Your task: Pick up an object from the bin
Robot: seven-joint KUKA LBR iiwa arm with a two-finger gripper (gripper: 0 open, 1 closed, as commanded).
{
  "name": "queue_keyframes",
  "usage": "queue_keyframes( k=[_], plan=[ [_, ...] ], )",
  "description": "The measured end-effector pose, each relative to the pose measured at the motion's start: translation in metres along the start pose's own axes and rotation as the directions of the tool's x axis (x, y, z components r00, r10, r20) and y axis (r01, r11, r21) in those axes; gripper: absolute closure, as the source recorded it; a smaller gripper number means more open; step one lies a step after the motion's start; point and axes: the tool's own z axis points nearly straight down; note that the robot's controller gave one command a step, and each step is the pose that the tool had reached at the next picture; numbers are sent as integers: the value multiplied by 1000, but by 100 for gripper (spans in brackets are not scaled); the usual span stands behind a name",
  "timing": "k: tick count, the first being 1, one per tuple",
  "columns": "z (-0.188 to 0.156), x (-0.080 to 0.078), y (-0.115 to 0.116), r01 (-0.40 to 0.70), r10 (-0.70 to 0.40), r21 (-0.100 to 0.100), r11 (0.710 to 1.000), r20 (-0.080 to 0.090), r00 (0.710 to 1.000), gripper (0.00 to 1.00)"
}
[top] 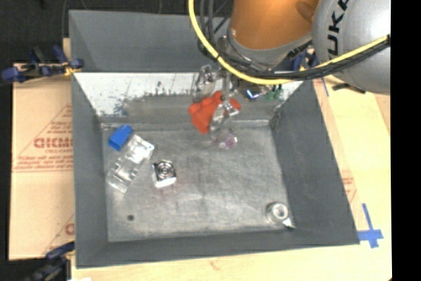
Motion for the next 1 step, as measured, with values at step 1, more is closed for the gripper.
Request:
queue_keyframes(
  k=[1],
  plan=[
    [-2, -32, -7, 14, -14, -1, 1000, -4, 1000, 100]
  ],
)
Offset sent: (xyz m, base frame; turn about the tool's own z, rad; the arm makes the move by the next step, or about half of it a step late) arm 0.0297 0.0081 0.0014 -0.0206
